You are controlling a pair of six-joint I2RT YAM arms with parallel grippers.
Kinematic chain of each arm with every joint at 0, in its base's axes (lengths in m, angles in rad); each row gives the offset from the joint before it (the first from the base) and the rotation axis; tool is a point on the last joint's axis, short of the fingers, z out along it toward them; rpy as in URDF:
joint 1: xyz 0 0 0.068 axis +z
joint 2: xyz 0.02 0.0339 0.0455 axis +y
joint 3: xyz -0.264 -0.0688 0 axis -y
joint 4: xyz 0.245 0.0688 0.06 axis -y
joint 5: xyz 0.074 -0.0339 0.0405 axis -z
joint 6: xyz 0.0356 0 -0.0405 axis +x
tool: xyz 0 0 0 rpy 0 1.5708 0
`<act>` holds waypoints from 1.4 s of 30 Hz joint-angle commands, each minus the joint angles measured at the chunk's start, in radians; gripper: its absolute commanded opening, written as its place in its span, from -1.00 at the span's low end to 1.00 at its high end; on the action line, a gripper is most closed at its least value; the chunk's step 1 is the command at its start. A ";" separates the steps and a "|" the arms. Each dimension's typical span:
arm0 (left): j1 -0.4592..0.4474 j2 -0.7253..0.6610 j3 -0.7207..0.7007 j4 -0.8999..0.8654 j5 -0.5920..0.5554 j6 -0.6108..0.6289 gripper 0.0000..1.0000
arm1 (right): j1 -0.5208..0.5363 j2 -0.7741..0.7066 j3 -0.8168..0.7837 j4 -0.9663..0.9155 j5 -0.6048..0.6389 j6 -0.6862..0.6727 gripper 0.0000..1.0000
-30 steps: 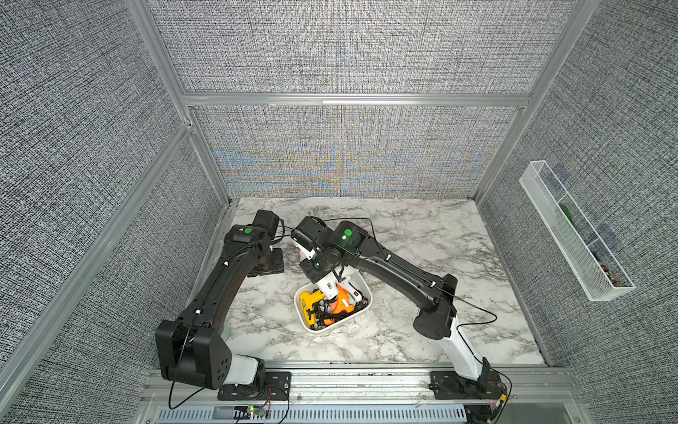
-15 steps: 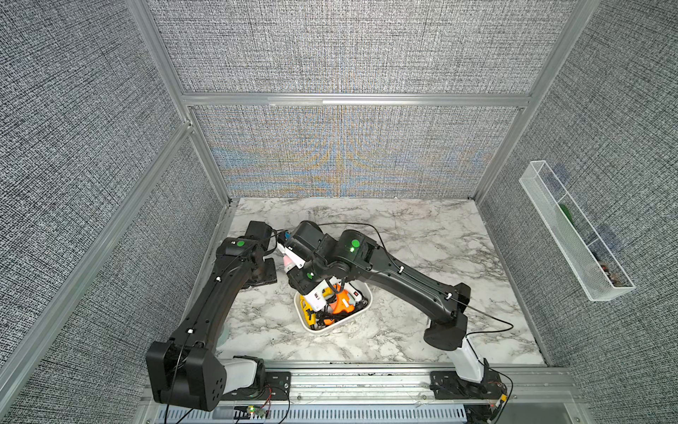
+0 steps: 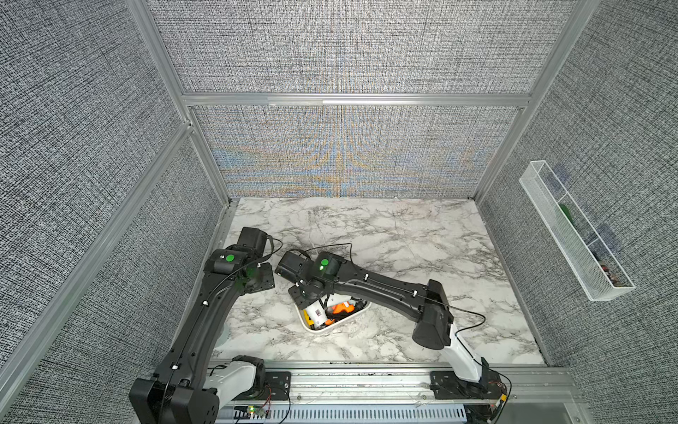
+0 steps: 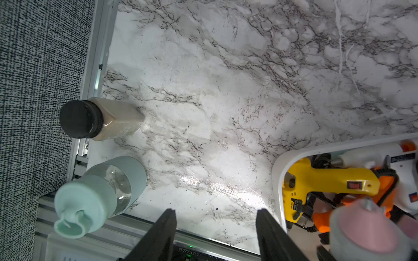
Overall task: Put the hot melt glue gun into the storage box
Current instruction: Place the hot melt adhesive gun in the storage box.
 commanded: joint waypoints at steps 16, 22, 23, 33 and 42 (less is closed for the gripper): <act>-0.008 -0.024 0.001 -0.016 0.001 -0.007 0.24 | -0.006 0.027 -0.162 0.093 -0.003 0.047 -1.00; -0.008 -0.019 -0.001 -0.012 -0.002 -0.004 0.24 | 0.007 0.036 -0.160 0.067 -0.011 0.047 -0.70; -0.008 -0.019 0.001 -0.012 -0.007 -0.002 0.24 | 0.006 0.032 -0.157 0.064 -0.008 0.047 -0.50; -0.008 -0.027 0.014 -0.024 -0.049 0.010 0.28 | 0.023 -0.055 0.010 -0.028 0.078 0.035 0.56; -0.007 -0.119 0.031 0.117 -0.211 0.007 0.44 | -0.096 -0.380 -0.213 0.120 0.268 0.008 0.71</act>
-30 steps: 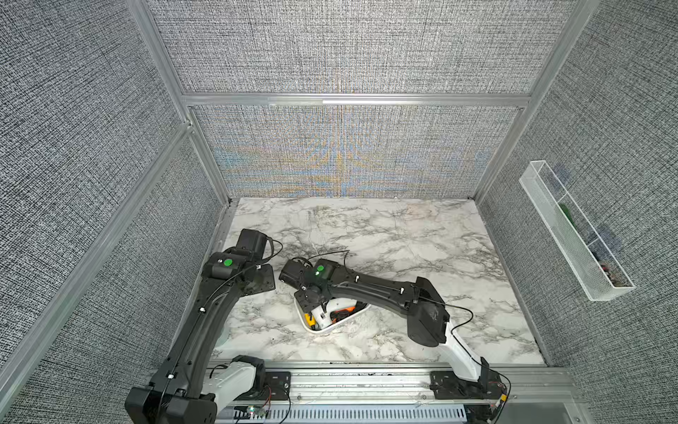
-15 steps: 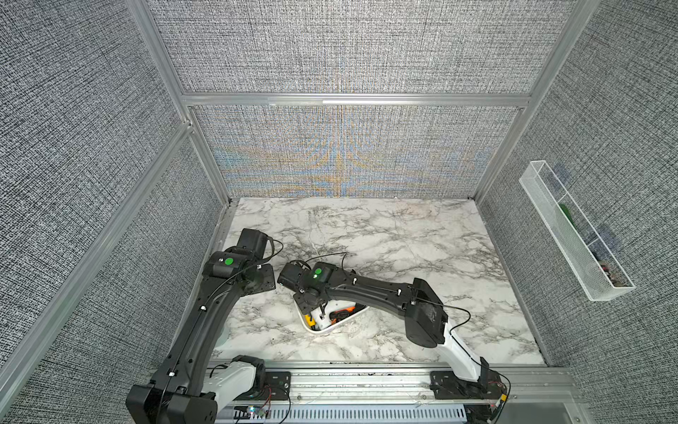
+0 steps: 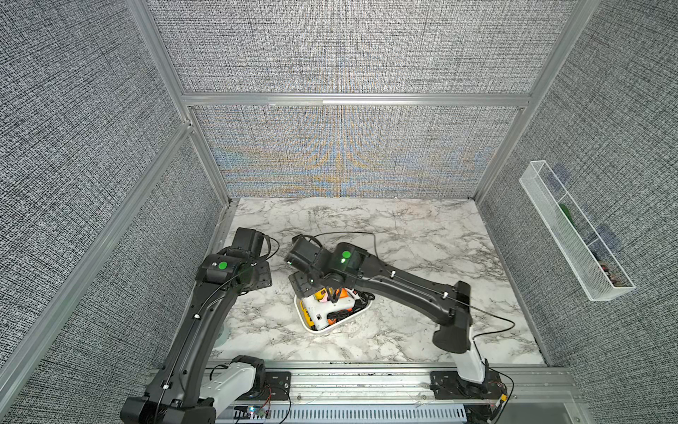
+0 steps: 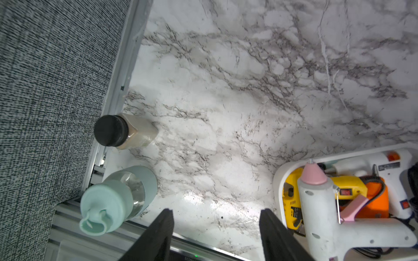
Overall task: Put the hot melt glue gun into the storage box
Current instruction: Place the hot melt adhesive gun in the storage box, then reset both arms
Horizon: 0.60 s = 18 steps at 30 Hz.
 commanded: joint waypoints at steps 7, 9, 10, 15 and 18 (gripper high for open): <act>0.010 -0.202 -0.313 0.638 -0.311 0.159 0.99 | -0.470 -0.534 -0.746 0.584 0.238 -0.109 0.81; 0.020 -0.226 -0.425 0.809 -0.351 0.200 0.99 | -0.534 -0.694 -1.016 0.914 0.300 -0.274 0.92; 0.026 -0.232 -0.468 0.871 -0.370 0.218 0.99 | -0.559 -0.750 -1.117 1.020 0.323 -0.328 0.97; 0.098 -0.246 -0.685 1.210 -0.384 0.310 0.99 | -0.782 -0.942 -1.461 1.302 0.325 -0.409 0.98; 0.169 -0.229 -0.759 1.264 -0.330 0.253 0.99 | -0.868 -1.007 -1.615 1.427 0.270 -0.423 0.98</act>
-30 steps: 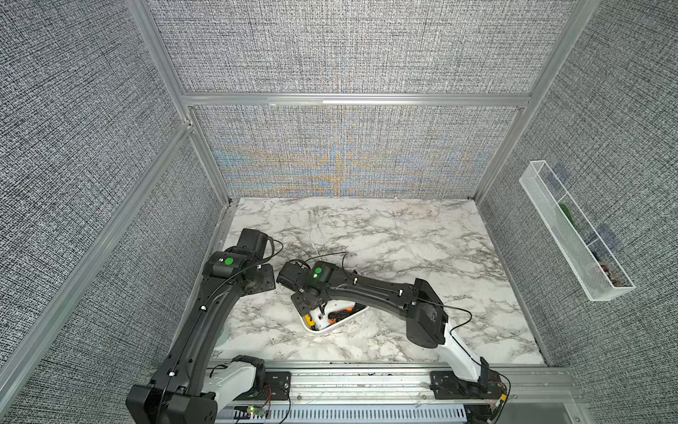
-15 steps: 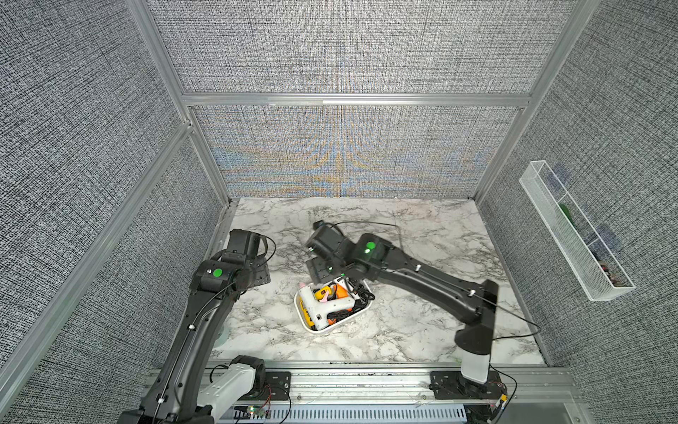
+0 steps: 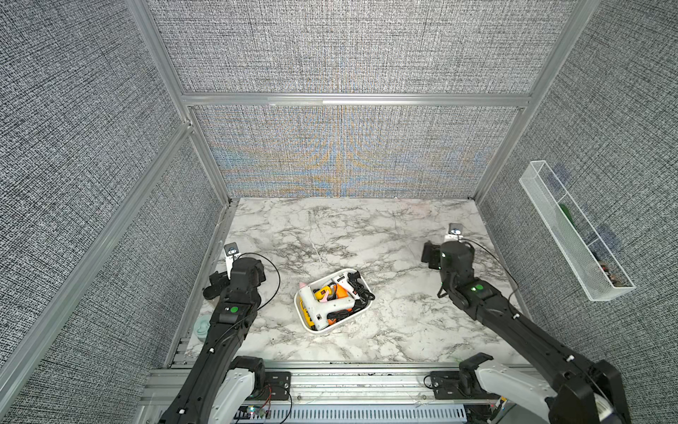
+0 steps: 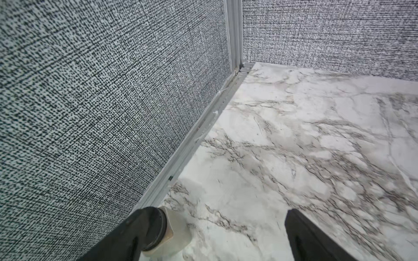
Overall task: Put the hot melt glue gun into the storage box
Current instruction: Reset both arms
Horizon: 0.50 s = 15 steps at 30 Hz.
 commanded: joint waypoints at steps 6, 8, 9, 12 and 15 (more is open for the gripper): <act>0.109 0.104 -0.140 0.376 0.084 -0.022 0.99 | -0.117 0.047 -0.242 0.494 -0.105 -0.110 0.98; 0.131 0.159 -0.156 0.445 0.100 -0.020 0.99 | -0.144 0.119 -0.248 0.577 -0.134 -0.144 0.98; 0.145 0.195 -0.160 0.483 0.112 -0.023 0.99 | -0.158 0.163 -0.250 0.623 -0.153 -0.160 0.98; 0.165 0.290 -0.159 0.592 0.153 -0.012 0.99 | -0.207 0.286 -0.248 0.724 -0.196 -0.167 0.98; 0.166 0.368 -0.145 0.676 0.178 0.001 0.99 | -0.237 0.369 -0.249 0.796 -0.261 -0.171 0.98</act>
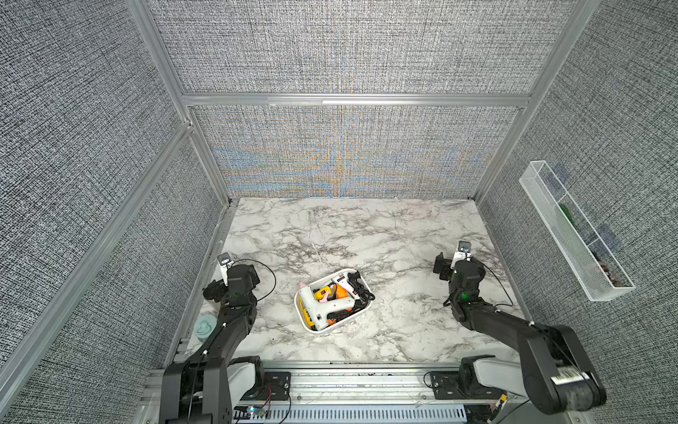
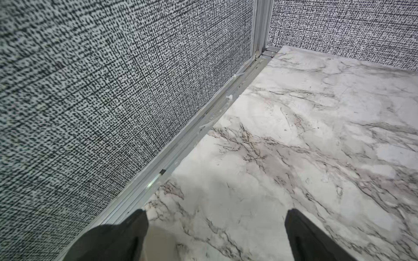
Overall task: Put the hot melt glue gun into the storage box
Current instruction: Reset both arms
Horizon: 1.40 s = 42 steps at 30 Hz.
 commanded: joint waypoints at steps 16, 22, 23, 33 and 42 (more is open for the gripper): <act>0.002 0.400 0.051 0.509 0.239 0.095 0.99 | -0.098 0.181 -0.074 0.417 -0.357 -0.006 0.98; -0.006 0.384 0.089 0.414 0.265 0.113 0.99 | -0.080 0.190 -0.100 0.457 -0.334 -0.019 0.98; -0.005 0.384 0.088 0.413 0.264 0.113 0.99 | -0.080 0.193 -0.104 0.479 -0.335 -0.019 0.98; -0.007 0.382 0.088 0.412 0.265 0.113 0.99 | -0.080 0.190 -0.104 0.470 -0.338 -0.018 0.98; -0.006 0.384 0.099 0.393 0.401 0.168 0.99 | -0.083 0.190 -0.102 0.467 -0.338 -0.018 0.98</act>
